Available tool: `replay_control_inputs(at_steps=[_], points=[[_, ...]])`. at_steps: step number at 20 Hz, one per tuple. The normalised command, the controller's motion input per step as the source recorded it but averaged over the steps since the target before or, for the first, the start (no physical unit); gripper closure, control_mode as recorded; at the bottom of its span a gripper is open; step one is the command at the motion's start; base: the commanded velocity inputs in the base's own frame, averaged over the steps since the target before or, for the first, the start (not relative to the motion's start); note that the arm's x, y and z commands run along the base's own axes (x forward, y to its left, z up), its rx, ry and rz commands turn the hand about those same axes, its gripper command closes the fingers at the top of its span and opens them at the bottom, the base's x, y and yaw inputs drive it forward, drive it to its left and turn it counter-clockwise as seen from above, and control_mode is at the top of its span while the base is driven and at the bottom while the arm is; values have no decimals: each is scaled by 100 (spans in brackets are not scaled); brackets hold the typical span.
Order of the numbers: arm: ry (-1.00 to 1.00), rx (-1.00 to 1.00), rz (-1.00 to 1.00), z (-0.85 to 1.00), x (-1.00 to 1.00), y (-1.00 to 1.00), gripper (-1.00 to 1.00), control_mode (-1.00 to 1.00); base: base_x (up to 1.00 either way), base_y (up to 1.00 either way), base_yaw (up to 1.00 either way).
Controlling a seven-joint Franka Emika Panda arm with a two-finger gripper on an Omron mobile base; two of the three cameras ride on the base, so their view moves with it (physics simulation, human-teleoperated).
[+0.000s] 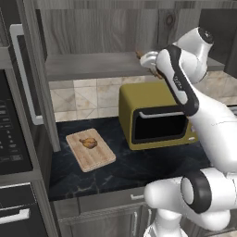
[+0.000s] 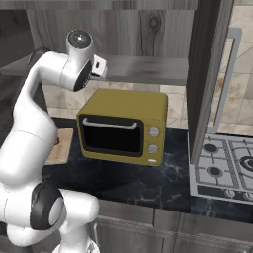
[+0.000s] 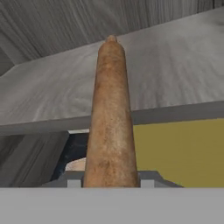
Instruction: Open the cabinet, retrieve the rolling pin, and place it next to the meat on the cutting board to prepare for tenderizing.
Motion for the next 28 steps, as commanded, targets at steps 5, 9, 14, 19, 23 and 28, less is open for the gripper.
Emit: replay_control_inputs(at_steps=[5,9,14,19,23,28], points=[[0,0,14,1,-100,4,100,-100,0,0,0],[0,0,15,0,-90,30,100,-100,0,0,0],[0,-4,18,-18,-80,48,100,-100,0,0,0],[0,-12,26,-32,-80,50,100,-100,0,0,0],[0,-15,33,-40,-41,42,100,-100,0,0,0],[0,-15,35,-41,-2,33,100,-100,0,0,0]])
